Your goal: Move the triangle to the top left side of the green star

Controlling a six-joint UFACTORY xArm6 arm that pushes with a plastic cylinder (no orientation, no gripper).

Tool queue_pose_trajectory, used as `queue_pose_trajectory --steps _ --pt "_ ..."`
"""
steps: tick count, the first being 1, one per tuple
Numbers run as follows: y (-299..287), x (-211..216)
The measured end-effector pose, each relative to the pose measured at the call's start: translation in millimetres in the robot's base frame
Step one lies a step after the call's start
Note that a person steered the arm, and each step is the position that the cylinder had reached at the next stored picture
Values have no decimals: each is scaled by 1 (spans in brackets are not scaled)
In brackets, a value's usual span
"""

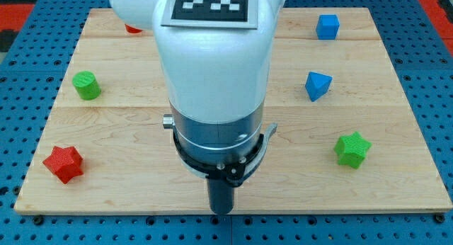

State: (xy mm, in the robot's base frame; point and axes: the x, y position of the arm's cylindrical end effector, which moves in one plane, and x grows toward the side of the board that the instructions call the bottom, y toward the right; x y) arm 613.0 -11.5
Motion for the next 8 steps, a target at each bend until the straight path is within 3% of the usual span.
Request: queue_pose_trajectory --steps 2,3,5,6,7,8 --pt "72 2" --pt "151 -34" --pt "209 -31" --pt "288 -51" --pt "319 -118" --pt "286 -187"
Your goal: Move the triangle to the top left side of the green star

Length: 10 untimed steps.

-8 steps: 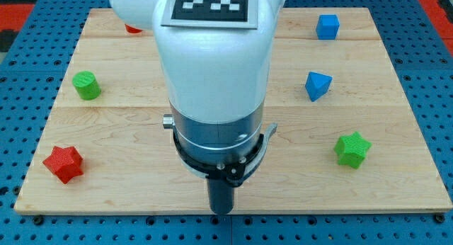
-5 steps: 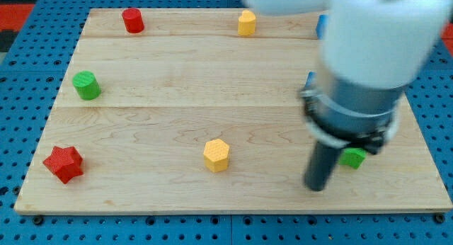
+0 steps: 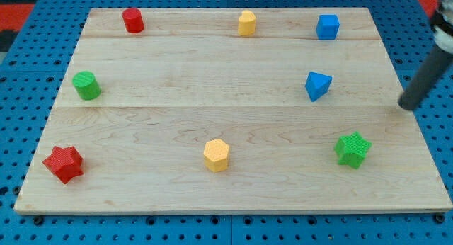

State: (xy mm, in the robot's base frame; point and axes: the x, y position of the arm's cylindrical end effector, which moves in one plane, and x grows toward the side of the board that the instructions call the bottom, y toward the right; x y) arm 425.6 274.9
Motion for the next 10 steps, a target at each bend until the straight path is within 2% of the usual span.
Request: queue_pose_trajectory --steps 2,4,5,7,8,9,10 --pt "-141 -77" --pt "-93 -48" --pt "-124 -69" --pt "-94 -6" --pt "-98 -9" --pt "-117 -45" --pt "-121 16"
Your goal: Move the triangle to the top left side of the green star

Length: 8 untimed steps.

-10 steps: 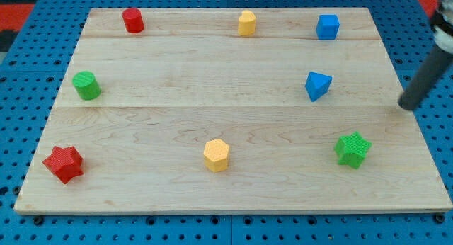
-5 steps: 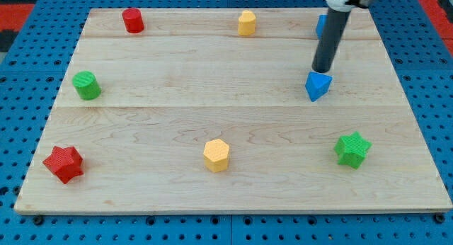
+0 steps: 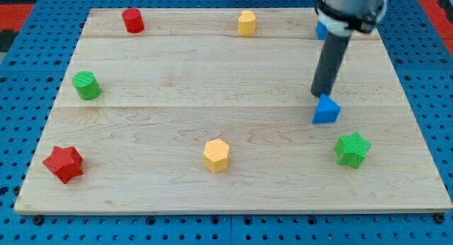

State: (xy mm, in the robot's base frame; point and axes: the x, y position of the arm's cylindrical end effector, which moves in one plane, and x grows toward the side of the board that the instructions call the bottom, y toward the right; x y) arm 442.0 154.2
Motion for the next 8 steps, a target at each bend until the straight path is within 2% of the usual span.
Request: queue_pose_trajectory --steps 1,2,3,4,5,7,8 --pt "16 4" --pt "-10 -22" --pt "-29 7" --pt "-30 14" --pt "12 15" --pt "11 23" --pt "47 10"
